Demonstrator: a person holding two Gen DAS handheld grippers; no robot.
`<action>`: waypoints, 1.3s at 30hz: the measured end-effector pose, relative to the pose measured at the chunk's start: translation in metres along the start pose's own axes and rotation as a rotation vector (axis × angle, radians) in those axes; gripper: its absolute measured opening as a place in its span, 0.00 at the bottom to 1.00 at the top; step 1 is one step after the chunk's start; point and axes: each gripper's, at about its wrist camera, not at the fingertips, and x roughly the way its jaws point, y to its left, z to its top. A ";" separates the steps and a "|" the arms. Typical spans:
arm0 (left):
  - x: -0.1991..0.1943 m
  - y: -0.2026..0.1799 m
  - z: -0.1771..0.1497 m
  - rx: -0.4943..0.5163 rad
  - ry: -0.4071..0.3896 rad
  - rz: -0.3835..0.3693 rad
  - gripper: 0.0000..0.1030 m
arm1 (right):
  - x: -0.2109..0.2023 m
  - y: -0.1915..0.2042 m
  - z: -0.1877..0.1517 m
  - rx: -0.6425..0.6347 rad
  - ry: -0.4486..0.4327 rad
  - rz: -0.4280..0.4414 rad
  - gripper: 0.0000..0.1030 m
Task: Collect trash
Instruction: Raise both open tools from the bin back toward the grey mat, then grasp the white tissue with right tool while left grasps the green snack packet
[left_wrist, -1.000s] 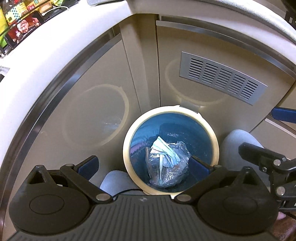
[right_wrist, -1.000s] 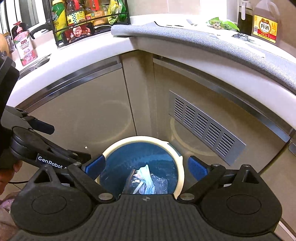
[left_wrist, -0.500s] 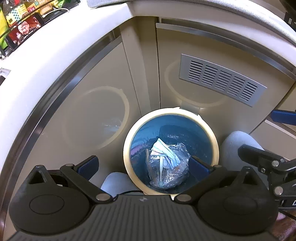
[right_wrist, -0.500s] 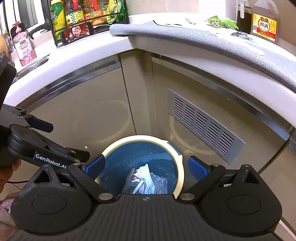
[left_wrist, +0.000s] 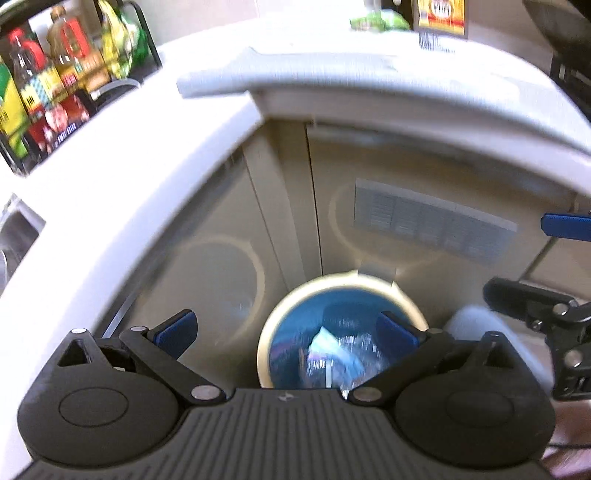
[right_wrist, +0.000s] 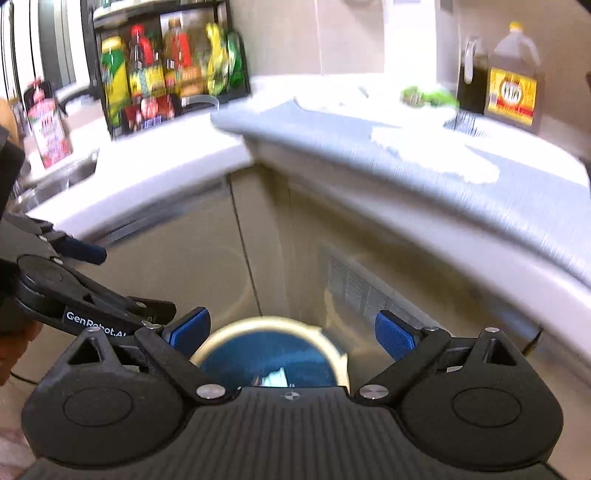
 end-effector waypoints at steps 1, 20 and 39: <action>-0.004 0.000 0.006 -0.006 -0.016 -0.002 1.00 | -0.005 -0.003 0.007 -0.001 -0.027 -0.001 0.94; -0.053 -0.003 0.096 -0.115 -0.289 -0.069 1.00 | 0.030 -0.102 0.102 0.102 -0.169 -0.196 1.00; 0.028 -0.031 0.275 -0.353 -0.294 -0.271 1.00 | 0.070 -0.124 0.093 0.001 -0.170 -0.278 0.05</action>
